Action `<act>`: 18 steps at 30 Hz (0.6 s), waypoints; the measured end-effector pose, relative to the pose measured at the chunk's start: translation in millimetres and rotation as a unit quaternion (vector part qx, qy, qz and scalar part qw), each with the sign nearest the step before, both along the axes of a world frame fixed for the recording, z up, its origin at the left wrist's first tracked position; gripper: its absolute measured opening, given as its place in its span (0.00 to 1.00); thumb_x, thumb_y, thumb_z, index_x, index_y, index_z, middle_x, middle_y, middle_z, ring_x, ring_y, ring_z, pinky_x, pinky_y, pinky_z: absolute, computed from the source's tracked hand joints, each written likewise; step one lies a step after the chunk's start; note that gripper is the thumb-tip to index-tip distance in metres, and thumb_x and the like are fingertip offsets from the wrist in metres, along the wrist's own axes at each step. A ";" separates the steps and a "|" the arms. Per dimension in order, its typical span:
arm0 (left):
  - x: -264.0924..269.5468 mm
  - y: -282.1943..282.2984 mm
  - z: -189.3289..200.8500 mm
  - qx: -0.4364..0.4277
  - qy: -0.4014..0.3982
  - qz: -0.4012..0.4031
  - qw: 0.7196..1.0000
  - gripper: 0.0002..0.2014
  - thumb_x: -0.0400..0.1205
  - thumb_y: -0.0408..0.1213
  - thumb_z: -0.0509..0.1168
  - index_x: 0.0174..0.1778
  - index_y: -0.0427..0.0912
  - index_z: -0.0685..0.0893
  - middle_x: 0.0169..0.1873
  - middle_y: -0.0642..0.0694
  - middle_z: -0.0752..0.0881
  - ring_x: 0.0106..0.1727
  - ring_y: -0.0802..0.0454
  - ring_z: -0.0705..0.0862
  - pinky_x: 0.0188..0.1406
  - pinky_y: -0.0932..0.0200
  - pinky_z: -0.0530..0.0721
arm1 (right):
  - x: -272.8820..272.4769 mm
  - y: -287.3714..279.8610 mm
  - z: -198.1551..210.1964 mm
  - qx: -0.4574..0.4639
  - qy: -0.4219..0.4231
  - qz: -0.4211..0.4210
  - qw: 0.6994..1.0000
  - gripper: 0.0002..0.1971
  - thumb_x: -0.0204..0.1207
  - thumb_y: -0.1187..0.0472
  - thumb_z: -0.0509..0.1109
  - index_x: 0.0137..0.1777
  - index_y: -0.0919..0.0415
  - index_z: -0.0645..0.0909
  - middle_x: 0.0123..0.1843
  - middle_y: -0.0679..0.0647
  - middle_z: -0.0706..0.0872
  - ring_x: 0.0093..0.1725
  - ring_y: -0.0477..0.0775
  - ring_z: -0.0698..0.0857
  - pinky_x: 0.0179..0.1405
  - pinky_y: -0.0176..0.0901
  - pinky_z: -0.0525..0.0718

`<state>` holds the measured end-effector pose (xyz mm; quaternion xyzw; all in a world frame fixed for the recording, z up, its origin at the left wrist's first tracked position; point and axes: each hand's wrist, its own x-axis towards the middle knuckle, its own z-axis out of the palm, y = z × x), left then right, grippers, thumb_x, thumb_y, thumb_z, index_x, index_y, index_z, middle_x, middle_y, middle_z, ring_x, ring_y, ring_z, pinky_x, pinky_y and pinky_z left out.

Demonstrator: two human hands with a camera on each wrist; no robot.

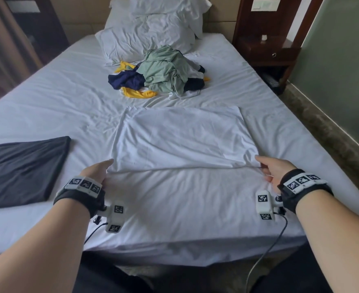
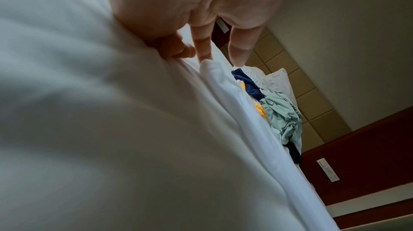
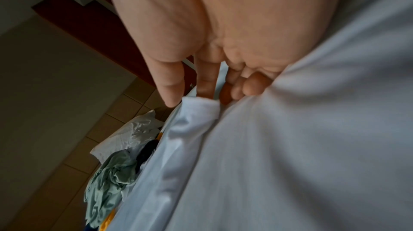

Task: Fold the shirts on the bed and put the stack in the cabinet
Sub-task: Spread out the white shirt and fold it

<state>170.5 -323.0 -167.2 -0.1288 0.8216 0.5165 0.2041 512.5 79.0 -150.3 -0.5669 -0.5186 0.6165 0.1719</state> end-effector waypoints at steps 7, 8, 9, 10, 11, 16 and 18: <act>-0.7 -2.7 1.7 0.005 -0.049 -0.021 0.999 0.18 0.63 0.54 0.83 0.36 0.43 0.91 0.30 0.41 0.83 0.34 0.39 0.82 0.44 0.40 0.85 | 0.6 11.1 -12.2 0.001 0.026 -0.021 0.999 0.05 0.80 0.59 0.76 0.45 0.56 0.82 0.46 0.51 0.85 0.43 0.47 0.82 0.44 0.43 0.78; -3.7 -3.1 -1.5 0.005 -0.045 -0.023 0.999 0.18 0.66 0.53 0.83 0.40 0.43 0.92 0.33 0.41 0.83 0.36 0.39 0.83 0.49 0.39 0.86 | 0.9 11.9 -13.3 -0.001 0.028 -0.027 0.999 0.05 0.80 0.59 0.76 0.45 0.56 0.82 0.46 0.51 0.85 0.43 0.47 0.82 0.42 0.42 0.78; -6.3 -3.1 -4.4 0.015 -0.039 -0.031 0.999 0.20 0.67 0.52 0.82 0.47 0.42 0.92 0.34 0.41 0.83 0.38 0.39 0.83 0.52 0.38 0.86 | 0.9 12.7 -13.9 0.003 0.022 -0.030 0.999 0.05 0.80 0.59 0.76 0.45 0.56 0.82 0.46 0.51 0.85 0.43 0.47 0.82 0.41 0.42 0.77; -9.7 -2.7 -7.8 0.029 -0.037 -0.042 0.998 0.24 0.66 0.51 0.81 0.55 0.42 0.91 0.36 0.42 0.82 0.39 0.41 0.83 0.53 0.38 0.86 | 0.6 14.1 -15.1 0.005 0.016 -0.028 0.999 0.05 0.79 0.59 0.76 0.46 0.56 0.82 0.47 0.51 0.85 0.42 0.47 0.82 0.40 0.42 0.77; -12.1 -2.1 -10.6 0.043 -0.034 -0.044 0.997 0.26 0.65 0.51 0.81 0.57 0.47 0.90 0.37 0.43 0.82 0.39 0.42 0.82 0.50 0.39 0.86 | 0.0 15.6 -16.0 0.006 0.012 -0.024 1.000 0.05 0.78 0.58 0.77 0.46 0.56 0.83 0.48 0.52 0.86 0.42 0.48 0.83 0.40 0.43 0.78; -6.9 -2.4 -7.2 0.166 -0.078 0.019 0.983 0.08 0.72 0.40 0.79 0.41 0.55 0.88 0.33 0.51 0.75 0.26 0.56 0.68 0.26 0.59 0.66 | -5.7 20.7 -17.5 0.013 -0.019 -0.002 1.000 0.13 0.71 0.50 0.82 0.48 0.55 0.85 0.51 0.53 0.89 0.53 0.53 0.86 0.50 0.50 0.84; -6.2 -4.4 -3.6 0.177 -0.106 0.014 0.978 0.08 0.75 0.41 0.79 0.45 0.52 0.86 0.34 0.51 0.73 0.26 0.56 0.67 0.28 0.60 0.65 | -6.8 20.7 -18.0 0.014 -0.030 0.008 0.999 0.13 0.70 0.51 0.83 0.47 0.56 0.85 0.52 0.55 0.89 0.57 0.55 0.86 0.63 0.55 0.85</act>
